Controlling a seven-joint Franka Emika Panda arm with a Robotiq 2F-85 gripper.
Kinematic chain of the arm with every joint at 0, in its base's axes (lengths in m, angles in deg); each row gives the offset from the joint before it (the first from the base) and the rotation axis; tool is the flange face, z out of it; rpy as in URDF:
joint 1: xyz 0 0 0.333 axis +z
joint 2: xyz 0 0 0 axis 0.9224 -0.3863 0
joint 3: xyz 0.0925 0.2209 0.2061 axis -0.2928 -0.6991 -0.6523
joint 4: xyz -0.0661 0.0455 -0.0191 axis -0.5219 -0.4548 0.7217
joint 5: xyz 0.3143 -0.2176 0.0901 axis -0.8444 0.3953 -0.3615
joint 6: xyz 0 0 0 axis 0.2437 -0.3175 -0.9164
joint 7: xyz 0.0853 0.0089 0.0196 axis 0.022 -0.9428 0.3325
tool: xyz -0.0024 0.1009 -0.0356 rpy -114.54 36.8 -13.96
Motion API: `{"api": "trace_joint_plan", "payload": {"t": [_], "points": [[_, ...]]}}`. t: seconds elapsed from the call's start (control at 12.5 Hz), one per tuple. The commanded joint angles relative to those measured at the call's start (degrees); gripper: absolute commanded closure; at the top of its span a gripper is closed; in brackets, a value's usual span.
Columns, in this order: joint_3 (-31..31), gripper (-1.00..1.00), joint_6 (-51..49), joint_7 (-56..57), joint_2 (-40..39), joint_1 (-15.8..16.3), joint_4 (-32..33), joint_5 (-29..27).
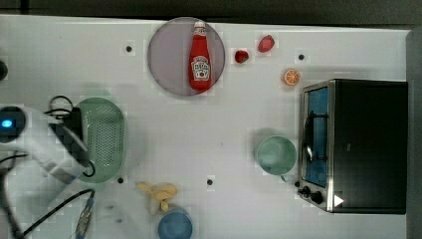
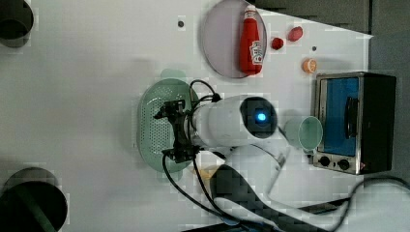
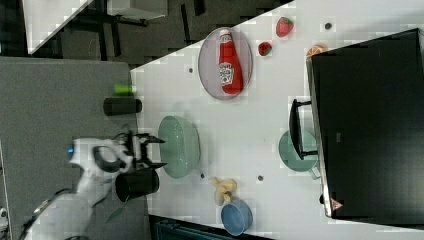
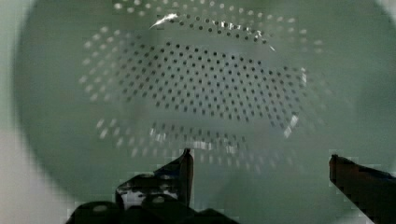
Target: Drag strainer left to right.
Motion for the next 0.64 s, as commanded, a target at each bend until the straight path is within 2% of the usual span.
{"api": "trace_joint_plan", "payload": {"t": [0.08, 0.64], "points": [[3.3, -1.0, 6.6, -3.7, -1.3, -1.5, 2.3, 2.3], [8.6, -1.0, 12.1, -3.4, -0.5, -2.0, 9.1, 3.9]]}}
